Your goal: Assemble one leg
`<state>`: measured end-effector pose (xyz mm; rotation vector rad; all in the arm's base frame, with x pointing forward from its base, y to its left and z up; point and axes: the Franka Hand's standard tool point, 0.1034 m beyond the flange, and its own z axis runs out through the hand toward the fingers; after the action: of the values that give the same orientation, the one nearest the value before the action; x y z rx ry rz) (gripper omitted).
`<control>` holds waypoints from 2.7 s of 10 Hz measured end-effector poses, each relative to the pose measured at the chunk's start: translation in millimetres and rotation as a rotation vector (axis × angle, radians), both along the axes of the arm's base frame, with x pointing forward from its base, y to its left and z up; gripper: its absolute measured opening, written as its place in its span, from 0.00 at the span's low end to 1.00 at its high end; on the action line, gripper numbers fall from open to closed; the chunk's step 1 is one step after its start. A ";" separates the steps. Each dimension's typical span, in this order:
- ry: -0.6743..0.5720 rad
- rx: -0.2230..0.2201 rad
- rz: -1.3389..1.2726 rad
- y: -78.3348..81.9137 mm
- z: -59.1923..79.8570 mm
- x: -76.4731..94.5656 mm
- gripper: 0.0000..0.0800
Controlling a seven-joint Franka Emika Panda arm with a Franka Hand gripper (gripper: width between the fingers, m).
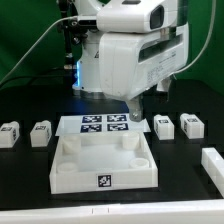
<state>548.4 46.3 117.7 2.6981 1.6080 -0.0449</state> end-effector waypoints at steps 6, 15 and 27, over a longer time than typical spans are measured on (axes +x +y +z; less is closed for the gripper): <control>-0.060 -0.009 0.754 -40.3 -12.9 -33.8 0.81; -0.001 0.029 0.616 -62.0 -76.5 -108.2 0.81; 0.045 0.049 0.543 -63.8 -99.6 -123.1 0.07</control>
Offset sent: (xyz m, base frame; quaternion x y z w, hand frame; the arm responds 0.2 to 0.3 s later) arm -0.0317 -0.0277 -0.0054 -0.0688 0.0602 -0.3444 0.9344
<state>425.3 -17.5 18.2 2.2056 2.3147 -0.0651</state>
